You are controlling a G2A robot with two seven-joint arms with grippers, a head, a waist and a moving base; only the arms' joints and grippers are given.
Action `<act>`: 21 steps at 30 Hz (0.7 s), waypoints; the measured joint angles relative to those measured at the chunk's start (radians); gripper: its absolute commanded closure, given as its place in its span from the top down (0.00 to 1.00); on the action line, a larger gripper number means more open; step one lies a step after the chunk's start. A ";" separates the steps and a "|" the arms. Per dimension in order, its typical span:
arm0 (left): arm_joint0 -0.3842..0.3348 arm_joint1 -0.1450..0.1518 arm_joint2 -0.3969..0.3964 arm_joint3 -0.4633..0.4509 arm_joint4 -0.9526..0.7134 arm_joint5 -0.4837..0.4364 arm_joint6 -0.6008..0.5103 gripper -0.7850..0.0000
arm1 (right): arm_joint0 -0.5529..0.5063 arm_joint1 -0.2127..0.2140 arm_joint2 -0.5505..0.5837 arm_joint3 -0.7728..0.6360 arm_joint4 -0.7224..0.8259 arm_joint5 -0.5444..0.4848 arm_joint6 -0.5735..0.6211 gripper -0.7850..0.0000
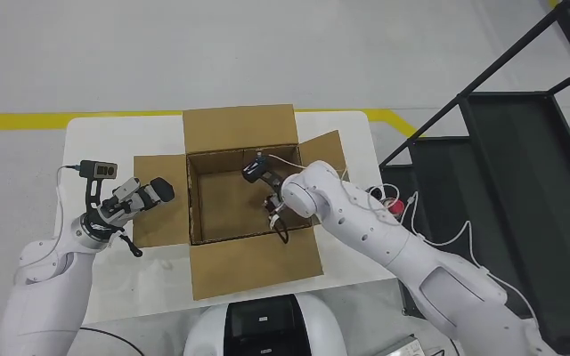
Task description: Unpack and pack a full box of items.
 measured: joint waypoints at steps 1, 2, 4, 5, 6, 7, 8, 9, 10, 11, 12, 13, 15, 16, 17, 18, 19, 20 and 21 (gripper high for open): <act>0.000 0.000 0.000 0.000 0.000 0.000 0.000 1.00 | -0.001 0.000 0.002 -0.007 -0.003 0.001 0.001 1.00; 0.000 0.000 0.000 0.000 0.000 0.000 0.000 1.00 | -0.005 0.001 0.008 -0.023 -0.009 0.002 0.002 1.00; 0.000 0.000 0.000 0.000 0.000 0.000 0.000 1.00 | -0.019 0.006 0.022 -0.065 -0.019 0.001 0.008 1.00; 0.000 0.000 0.000 0.000 0.000 0.000 0.000 1.00 | -0.033 0.013 0.037 -0.107 -0.026 -0.004 0.015 1.00; 0.000 0.000 0.000 0.000 0.000 0.000 0.000 1.00 | -0.049 0.020 0.052 -0.144 -0.027 -0.011 0.022 1.00; 0.000 0.000 0.000 0.000 0.000 0.000 0.000 1.00 | -0.067 0.027 0.070 -0.186 -0.027 -0.021 0.029 1.00; 0.000 0.000 0.000 0.000 0.000 0.000 0.000 1.00 | -0.096 0.039 0.100 -0.248 -0.022 -0.038 0.039 1.00; 0.000 0.000 0.000 0.000 0.000 0.000 0.000 1.00 | -0.122 0.049 0.127 -0.298 -0.013 -0.054 0.045 1.00; 0.000 0.000 0.000 0.000 0.000 0.000 0.000 1.00 | -0.152 0.060 0.159 -0.349 -0.004 -0.070 0.050 1.00; 0.000 0.000 0.000 0.000 0.000 0.000 0.000 1.00 | -0.195 0.075 0.206 -0.418 0.009 -0.093 0.055 1.00; 0.000 0.000 0.000 0.000 0.000 0.000 0.000 1.00 | -0.230 0.086 0.245 -0.470 0.023 -0.111 0.055 1.00; 0.000 0.000 0.000 0.000 0.000 0.000 0.000 1.00 | -0.267 0.097 0.286 -0.520 0.039 -0.129 0.053 1.00; 0.000 0.000 0.000 0.000 0.000 0.000 0.000 1.00 | -0.357 0.121 0.389 -0.633 0.080 -0.180 0.041 1.00; 0.000 0.000 0.000 0.000 0.000 0.000 0.000 1.00 | -0.397 0.130 0.435 -0.677 0.101 -0.205 0.032 1.00; 0.000 0.000 0.000 0.000 0.000 0.000 0.000 1.00 | -0.450 0.142 0.498 -0.732 0.129 -0.241 0.017 1.00; 0.000 0.000 0.000 0.000 0.000 0.000 0.000 1.00 | -0.490 0.149 0.545 -0.769 0.147 -0.270 0.003 1.00; 0.000 0.000 0.000 0.000 0.000 0.000 0.000 1.00 | -0.529 0.156 0.592 -0.800 0.162 -0.300 -0.012 1.00; 0.000 0.000 0.000 0.000 0.000 0.000 0.000 1.00 | -0.581 0.165 0.656 -0.830 0.173 -0.334 -0.034 1.00; 0.000 0.000 0.000 0.000 0.000 0.000 0.000 1.00 | -0.620 0.171 0.702 -0.846 0.176 -0.355 -0.052 1.00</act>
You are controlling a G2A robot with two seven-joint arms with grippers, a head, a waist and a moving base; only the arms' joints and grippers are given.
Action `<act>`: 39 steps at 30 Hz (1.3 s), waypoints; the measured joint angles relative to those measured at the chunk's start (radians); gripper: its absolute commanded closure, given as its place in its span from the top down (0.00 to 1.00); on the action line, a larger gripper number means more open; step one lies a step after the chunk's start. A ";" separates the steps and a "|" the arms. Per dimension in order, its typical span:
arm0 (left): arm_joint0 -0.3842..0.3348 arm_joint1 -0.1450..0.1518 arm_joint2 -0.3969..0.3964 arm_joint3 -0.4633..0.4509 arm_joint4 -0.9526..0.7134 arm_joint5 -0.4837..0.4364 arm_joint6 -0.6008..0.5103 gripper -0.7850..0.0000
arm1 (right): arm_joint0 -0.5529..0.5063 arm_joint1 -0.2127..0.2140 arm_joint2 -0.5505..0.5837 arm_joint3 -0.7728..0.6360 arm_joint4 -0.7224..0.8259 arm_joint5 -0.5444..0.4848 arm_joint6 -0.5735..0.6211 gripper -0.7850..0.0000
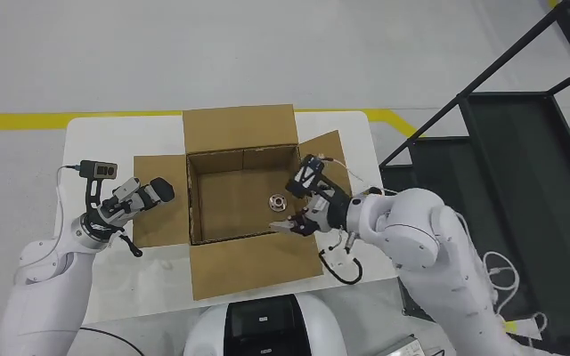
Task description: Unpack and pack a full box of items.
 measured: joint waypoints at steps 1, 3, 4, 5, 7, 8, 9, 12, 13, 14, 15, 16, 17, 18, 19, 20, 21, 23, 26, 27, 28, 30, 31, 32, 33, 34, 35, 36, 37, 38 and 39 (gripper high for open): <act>0.000 0.000 0.000 0.000 0.000 0.000 0.000 1.00 | -0.051 0.006 0.059 -0.014 0.008 -0.027 -0.027 1.00; 0.000 0.000 0.000 0.000 0.000 0.000 0.000 1.00 | -0.122 0.013 0.142 -0.022 0.024 -0.062 -0.075 1.00; 0.000 0.000 0.000 0.000 0.000 0.000 0.000 1.00 | -0.156 0.015 0.181 -0.023 0.035 -0.080 -0.103 1.00; 0.000 0.000 0.000 0.000 0.000 0.000 0.000 1.00 | -0.201 0.018 0.232 -0.023 0.048 -0.104 -0.139 1.00; 0.000 0.000 0.000 0.000 0.000 0.000 0.000 1.00 | -0.266 0.021 0.301 -0.023 0.056 -0.136 -0.190 1.00; 0.000 0.000 0.000 0.000 0.000 0.000 0.000 1.00 | -0.306 0.022 0.340 -0.022 0.066 -0.157 -0.226 1.00; 0.000 0.000 0.000 0.000 0.000 0.000 0.000 1.00 | -0.335 0.022 0.366 -0.019 0.077 -0.173 -0.253 1.00; 0.000 0.000 0.000 0.000 0.000 0.000 0.000 1.00 | -0.384 0.023 0.406 -0.010 0.099 -0.199 -0.297 1.00; 0.000 0.000 0.000 0.000 0.000 0.000 0.000 1.00 | -0.382 0.023 0.405 -0.010 0.099 -0.199 -0.295 1.00; 0.000 0.000 0.000 0.000 0.000 0.000 0.000 1.00 | -0.380 0.023 0.404 -0.010 0.098 -0.198 -0.293 1.00; 0.000 0.000 0.000 0.000 0.000 0.000 0.000 1.00 | -0.379 0.022 0.403 -0.011 0.098 -0.197 -0.292 1.00; 0.000 0.000 0.000 0.000 0.000 0.000 0.000 1.00 | -0.379 0.022 0.403 -0.011 0.098 -0.197 -0.292 1.00; 0.000 0.000 0.000 0.000 0.000 0.000 0.000 1.00 | -0.379 0.022 0.403 -0.011 0.098 -0.197 -0.292 1.00; 0.000 0.000 0.000 0.000 0.000 0.000 0.000 1.00 | -0.379 0.022 0.403 -0.011 0.098 -0.197 -0.292 1.00; 0.000 0.000 0.000 0.000 0.000 0.000 0.000 1.00 | -0.379 0.022 0.403 -0.011 0.098 -0.197 -0.292 1.00; 0.000 0.000 0.000 0.000 0.000 0.000 0.000 1.00 | -0.379 0.022 0.403 -0.011 0.098 -0.197 -0.292 1.00; 0.000 0.000 0.000 0.000 0.000 0.000 0.000 1.00 | -0.379 0.022 0.403 -0.011 0.098 -0.197 -0.292 1.00; 0.000 0.000 0.000 0.000 0.000 0.000 0.000 1.00 | -0.379 0.022 0.403 -0.011 0.098 -0.197 -0.292 1.00; 0.000 0.000 0.000 0.000 0.000 0.000 0.000 1.00 | -0.379 0.022 0.404 -0.009 0.098 -0.196 -0.293 1.00; 0.000 0.000 0.000 0.000 0.000 0.000 0.000 1.00 | -0.381 0.022 0.408 0.000 0.099 -0.192 -0.303 1.00; 0.000 0.000 0.000 0.000 0.000 0.000 0.000 1.00 | -0.386 0.022 0.417 0.015 0.091 -0.186 -0.322 1.00; 0.000 0.000 0.000 0.000 0.000 0.000 0.000 1.00 | -0.406 0.021 0.441 0.048 0.063 -0.207 -0.401 1.00; 0.000 0.000 0.000 0.000 0.000 0.000 0.000 1.00 | -0.421 0.021 0.452 0.066 0.054 -0.242 -0.451 1.00; 0.000 0.000 0.000 0.000 0.000 0.000 0.000 1.00 | -0.445 0.020 0.471 0.101 0.038 -0.300 -0.523 1.00; 0.000 0.000 0.000 0.000 0.000 0.000 0.000 1.00 | -0.465 0.019 0.486 0.132 0.020 -0.341 -0.578 1.00; 0.000 0.000 0.000 0.000 0.000 0.000 0.000 1.00 | -0.484 0.017 0.501 0.164 -0.005 -0.372 -0.632 1.00; 0.000 0.000 0.000 0.000 0.000 0.000 0.000 1.00 | -0.509 0.014 0.517 0.203 -0.044 -0.392 -0.705 1.00; 0.000 0.000 0.000 0.000 0.000 0.000 0.000 1.00 | -0.527 0.011 0.524 0.230 -0.073 -0.395 -0.761 1.00; 0.000 0.000 0.000 0.000 0.000 0.000 0.000 1.00 | -0.545 0.008 0.528 0.255 -0.104 -0.392 -0.816 1.00; 0.000 0.000 0.000 0.000 0.000 0.000 0.000 1.00 | -0.567 0.004 0.531 0.284 -0.148 -0.372 -0.888 1.00; 0.000 0.000 0.000 0.000 0.000 0.000 0.000 1.00 | -0.582 0.000 0.529 0.304 -0.180 -0.350 -0.944 1.00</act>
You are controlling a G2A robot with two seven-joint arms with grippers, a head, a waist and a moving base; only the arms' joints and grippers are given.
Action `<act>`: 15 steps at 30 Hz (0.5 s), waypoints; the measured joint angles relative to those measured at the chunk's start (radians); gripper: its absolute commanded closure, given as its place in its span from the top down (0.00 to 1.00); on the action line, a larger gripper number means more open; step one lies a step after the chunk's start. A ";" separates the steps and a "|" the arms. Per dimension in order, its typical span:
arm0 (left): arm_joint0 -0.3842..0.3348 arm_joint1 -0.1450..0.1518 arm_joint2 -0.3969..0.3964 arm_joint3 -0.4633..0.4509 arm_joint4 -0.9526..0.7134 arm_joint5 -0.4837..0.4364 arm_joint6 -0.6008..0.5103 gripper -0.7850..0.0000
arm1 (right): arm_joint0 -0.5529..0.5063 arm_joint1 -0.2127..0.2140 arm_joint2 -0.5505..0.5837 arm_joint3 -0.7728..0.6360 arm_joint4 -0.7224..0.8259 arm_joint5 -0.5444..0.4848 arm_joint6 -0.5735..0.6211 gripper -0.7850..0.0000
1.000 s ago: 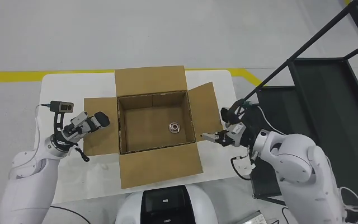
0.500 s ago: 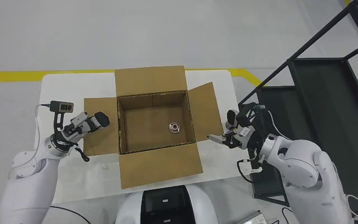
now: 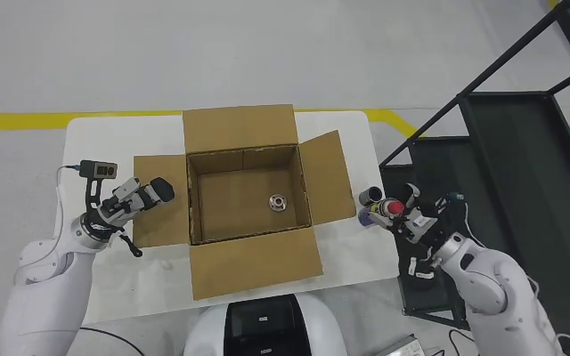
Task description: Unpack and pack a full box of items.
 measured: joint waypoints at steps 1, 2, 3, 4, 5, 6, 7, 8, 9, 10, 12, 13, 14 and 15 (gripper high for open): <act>0.000 0.000 0.000 0.000 0.000 0.000 0.000 1.00 | -0.014 -0.004 -0.004 0.020 -0.030 0.024 -0.055 1.00; 0.000 0.000 0.000 0.000 0.000 0.000 0.000 1.00 | -0.031 -0.008 -0.010 0.045 -0.072 0.059 -0.124 1.00; 0.000 0.000 0.000 0.000 0.000 0.000 0.000 1.00 | -0.042 -0.012 -0.018 0.062 -0.101 0.085 -0.174 1.00; 0.000 0.000 0.000 0.000 0.000 0.000 0.000 1.00 | -0.052 -0.015 -0.029 0.076 -0.125 0.107 -0.222 1.00; 0.000 0.000 0.000 0.000 0.000 0.000 0.000 1.00 | -0.063 -0.019 -0.042 0.093 -0.153 0.132 -0.280 1.00; 0.000 0.000 0.000 0.000 0.000 0.000 0.000 1.00 | -0.070 -0.021 -0.051 0.102 -0.177 0.149 -0.316 1.00; 0.000 0.000 0.000 0.000 0.000 0.000 0.000 1.00 | -0.075 -0.023 -0.062 0.108 -0.198 0.163 -0.344 1.00; 0.000 0.000 0.000 0.000 0.000 0.000 0.000 1.00 | -0.078 -0.025 -0.071 0.111 -0.214 0.173 -0.366 1.00; 0.000 0.000 0.000 0.000 0.000 0.000 0.000 1.00 | -0.079 -0.025 -0.072 0.111 -0.217 0.175 -0.369 1.00; 0.000 0.000 0.000 0.000 0.000 0.000 0.000 1.00 | -0.079 -0.025 -0.072 0.111 -0.217 0.174 -0.368 1.00; 0.000 0.000 0.000 0.000 0.000 0.000 0.000 1.00 | -0.078 -0.025 -0.071 0.110 -0.215 0.173 -0.366 1.00; 0.000 0.000 0.000 0.000 0.000 0.000 0.000 1.00 | -0.078 -0.025 -0.071 0.110 -0.214 0.173 -0.365 1.00; 0.000 0.000 0.000 0.000 0.000 0.000 0.000 1.00 | -0.078 -0.025 -0.071 0.110 -0.214 0.173 -0.365 1.00; 0.000 0.000 0.000 0.000 0.000 0.000 0.000 1.00 | -0.078 -0.024 -0.071 0.110 -0.214 0.173 -0.365 1.00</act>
